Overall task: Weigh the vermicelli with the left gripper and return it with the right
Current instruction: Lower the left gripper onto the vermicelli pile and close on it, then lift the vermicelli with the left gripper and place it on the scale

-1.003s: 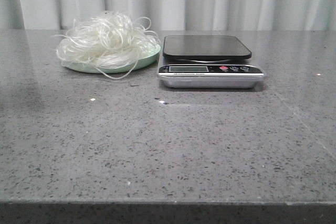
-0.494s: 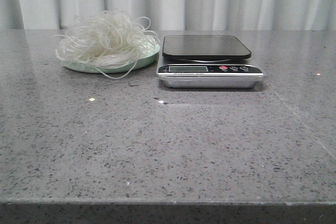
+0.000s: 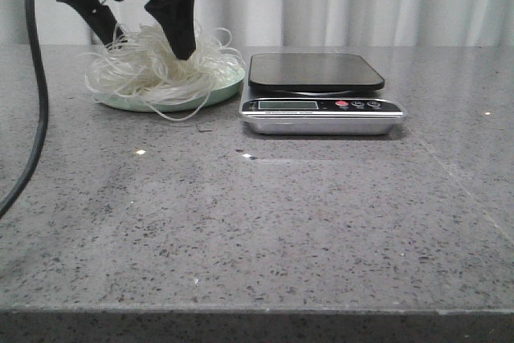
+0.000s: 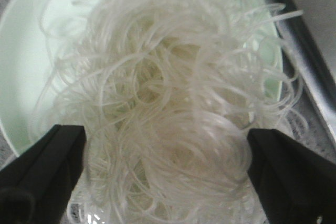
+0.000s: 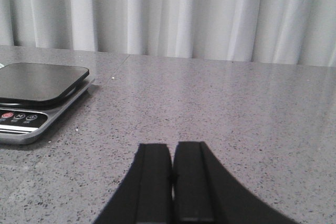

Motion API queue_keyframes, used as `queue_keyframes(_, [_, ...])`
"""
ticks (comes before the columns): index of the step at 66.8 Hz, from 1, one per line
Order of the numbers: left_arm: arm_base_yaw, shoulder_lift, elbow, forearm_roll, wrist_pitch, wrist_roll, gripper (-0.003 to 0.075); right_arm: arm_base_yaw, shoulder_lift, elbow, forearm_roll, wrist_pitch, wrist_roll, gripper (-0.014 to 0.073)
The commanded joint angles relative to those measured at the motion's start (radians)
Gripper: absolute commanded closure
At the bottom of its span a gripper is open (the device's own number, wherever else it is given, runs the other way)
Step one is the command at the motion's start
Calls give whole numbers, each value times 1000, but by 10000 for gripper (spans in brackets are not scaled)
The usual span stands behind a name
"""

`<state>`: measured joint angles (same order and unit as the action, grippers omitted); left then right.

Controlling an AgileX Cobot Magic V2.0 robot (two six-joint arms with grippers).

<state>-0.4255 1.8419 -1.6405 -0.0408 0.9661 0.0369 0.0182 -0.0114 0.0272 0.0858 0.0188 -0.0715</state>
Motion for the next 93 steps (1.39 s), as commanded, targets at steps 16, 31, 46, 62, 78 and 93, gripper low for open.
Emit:
queue_keyframes(16, [-5, 50, -167, 10, 166, 22, 456, 1, -16, -8, -15, -78, -10, 427])
queue_keyframes(31, [-5, 50, -352, -21, 178, 22, 569, 1, -16, -8, -15, -78, -10, 427])
queue_keyframes(46, [-7, 50, -556, -202, 156, 22, 593, 1, -16, -8, -15, -78, -10, 427])
queue_keyframes(62, [-81, 64, -580, -272, 48, 22, 593, 1, -16, -8, -15, -78, -10, 427])
queue_keyframes(78, [-164, 156, -580, -276, 23, 22, 552, 1, -16, -8, -15, -78, -10, 427])
queue_keyframes(93, [-191, 235, -580, -276, 62, 18, 348, 1, -16, -8, -15, -78, -10, 427])
